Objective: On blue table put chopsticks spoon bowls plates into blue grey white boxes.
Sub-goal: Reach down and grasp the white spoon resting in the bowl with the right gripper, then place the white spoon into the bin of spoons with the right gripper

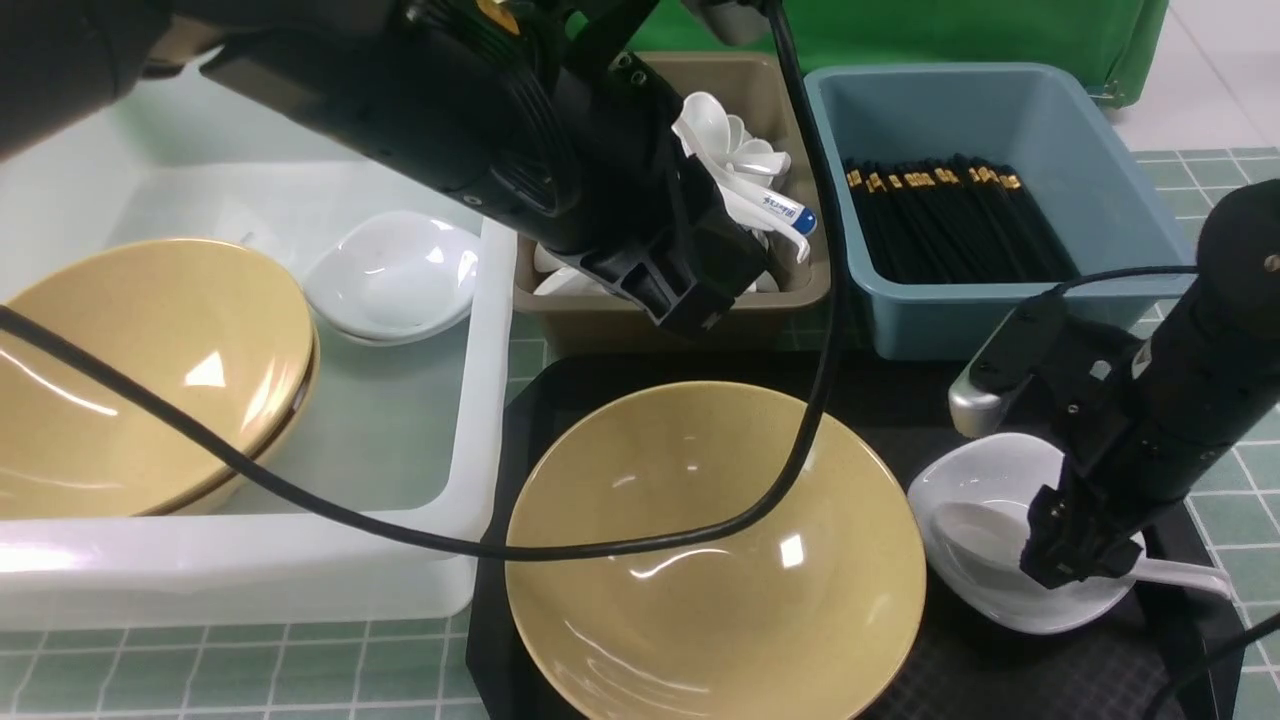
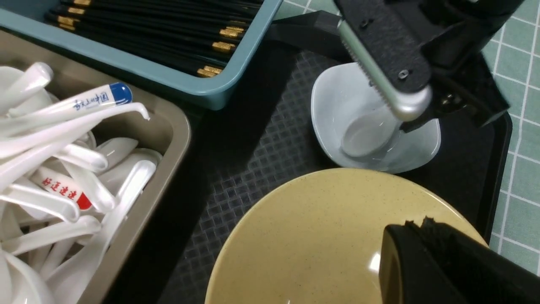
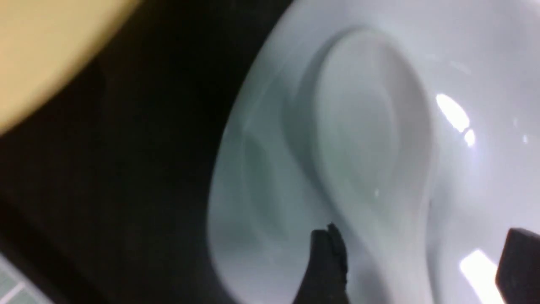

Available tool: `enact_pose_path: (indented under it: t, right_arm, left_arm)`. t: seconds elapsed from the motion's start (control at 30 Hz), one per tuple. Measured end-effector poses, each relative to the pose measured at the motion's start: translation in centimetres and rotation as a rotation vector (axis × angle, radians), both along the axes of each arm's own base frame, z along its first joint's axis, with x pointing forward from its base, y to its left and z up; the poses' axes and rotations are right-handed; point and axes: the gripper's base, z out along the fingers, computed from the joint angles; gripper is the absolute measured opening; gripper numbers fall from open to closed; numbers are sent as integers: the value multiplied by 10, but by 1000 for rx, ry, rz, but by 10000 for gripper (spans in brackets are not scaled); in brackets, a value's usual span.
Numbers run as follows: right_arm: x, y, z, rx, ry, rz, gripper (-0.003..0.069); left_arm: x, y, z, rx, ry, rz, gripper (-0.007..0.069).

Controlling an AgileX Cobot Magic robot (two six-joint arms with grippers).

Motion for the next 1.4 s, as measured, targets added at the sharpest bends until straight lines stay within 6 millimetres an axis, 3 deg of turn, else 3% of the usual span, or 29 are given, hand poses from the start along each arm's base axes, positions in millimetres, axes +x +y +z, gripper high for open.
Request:
enact_pose_path:
  t: [0.2, 0.3, 0.33, 0.43, 0.5, 0.63, 0.73, 0.87, 1.0, 1.07, 1.1, 1.17, 1.23, 1.3, 1.33, 1.4]
  right_arm:
    - [3, 1, -18, -14, 60, 8, 461]
    - [2, 2, -21, -19, 85, 11, 283]
    - [2, 2, -21, -19, 90, 13, 258]
    - [2, 3, -16, -22, 121, 11, 253]
    - [6, 4, 0, -18, 116, -2, 253]
    - [24, 9, 68, 43, -67, -48, 253]
    - [35, 18, 105, 125, -192, -61, 253]
    - [55, 47, 153, 327, -398, -73, 253]
    - [90, 86, 173, 543, -590, -147, 253]
    - [104, 97, 171, 587, -637, -177, 253]
    - [124, 110, 163, 629, -678, -206, 253]
    - [134, 116, 157, 641, -691, -216, 253]
    - [155, 127, 141, 657, -710, -234, 290]
    - [170, 133, 134, 680, -722, -255, 397]
    - [171, 134, 133, 682, -722, -257, 409]
    - [179, 136, 132, 706, -696, -288, 559]
  left_arm:
    - [3, -1, -4, 10, 4, 2, -13]
    - [5, -1, -5, 23, -6, 8, -13]
    - [6, 2, -5, 25, -6, 19, -13]
    - [11, 16, -1, 15, 11, 86, -13]
    - [14, 42, 0, -3, 37, 194, -13]
    - [-2, 95, -2, -23, 57, 361, -13]
    - [-21, 116, -5, -41, 58, 425, -13]
    - [-43, 130, -11, -51, 62, 465, -13]
    - [-57, 132, -22, -34, 99, 457, -13]
    - [-60, 132, -26, -22, 126, 447, -13]
    - [-63, 132, -30, -4, 164, 432, -13]
    - [-64, 132, -33, 4, 179, 426, -13]
    - [-66, 132, -33, 8, 194, 419, -13]
    - [-65, 131, -33, 3, 187, 412, -13]
    - [-65, 131, -33, -1, 185, 410, -13]
    - [-63, 130, -31, -24, 165, 417, -13]
